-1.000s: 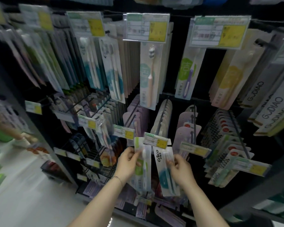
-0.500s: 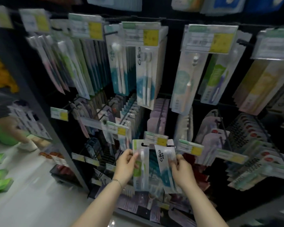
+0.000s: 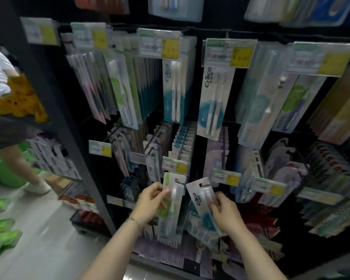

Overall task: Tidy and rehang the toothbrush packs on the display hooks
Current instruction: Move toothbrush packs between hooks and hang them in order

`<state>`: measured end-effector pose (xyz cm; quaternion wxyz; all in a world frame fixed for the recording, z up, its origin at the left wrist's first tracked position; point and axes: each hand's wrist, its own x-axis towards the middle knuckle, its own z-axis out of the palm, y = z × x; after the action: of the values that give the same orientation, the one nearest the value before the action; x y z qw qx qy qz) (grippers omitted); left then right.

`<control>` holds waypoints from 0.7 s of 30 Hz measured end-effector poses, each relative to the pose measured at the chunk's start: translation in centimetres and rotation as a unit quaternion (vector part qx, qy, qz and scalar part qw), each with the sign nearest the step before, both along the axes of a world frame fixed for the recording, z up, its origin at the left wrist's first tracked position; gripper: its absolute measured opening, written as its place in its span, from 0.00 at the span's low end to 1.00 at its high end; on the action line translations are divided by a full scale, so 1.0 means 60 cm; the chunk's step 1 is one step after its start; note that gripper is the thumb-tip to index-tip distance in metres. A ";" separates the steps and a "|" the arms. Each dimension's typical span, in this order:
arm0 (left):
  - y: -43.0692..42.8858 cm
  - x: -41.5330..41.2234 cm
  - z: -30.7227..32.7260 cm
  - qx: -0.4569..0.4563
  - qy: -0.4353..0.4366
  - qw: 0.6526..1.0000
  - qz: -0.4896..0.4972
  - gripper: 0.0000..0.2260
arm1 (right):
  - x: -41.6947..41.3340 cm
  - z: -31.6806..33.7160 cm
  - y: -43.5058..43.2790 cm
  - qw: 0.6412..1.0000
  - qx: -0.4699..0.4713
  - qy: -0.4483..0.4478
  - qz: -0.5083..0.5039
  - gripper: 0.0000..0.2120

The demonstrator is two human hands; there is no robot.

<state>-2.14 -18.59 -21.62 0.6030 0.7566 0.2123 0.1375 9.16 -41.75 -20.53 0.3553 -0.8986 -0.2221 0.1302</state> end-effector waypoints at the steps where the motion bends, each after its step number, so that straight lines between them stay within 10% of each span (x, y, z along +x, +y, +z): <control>1: 0.009 -0.005 0.003 0.004 0.000 1.000 -0.010 0.10 | -0.006 0.003 0.006 1.000 -0.004 0.005 0.009 0.03; 21: 0.082 -0.059 0.219 -0.007 -0.183 0.983 -0.013 0.08 | -0.109 0.159 0.103 0.967 0.212 -0.134 -0.046 0.09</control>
<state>-5.70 -13.68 -8.50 0.6383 0.7173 0.0899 0.2644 2.63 -35.57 -11.00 0.5099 -0.8216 -0.2483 -0.0583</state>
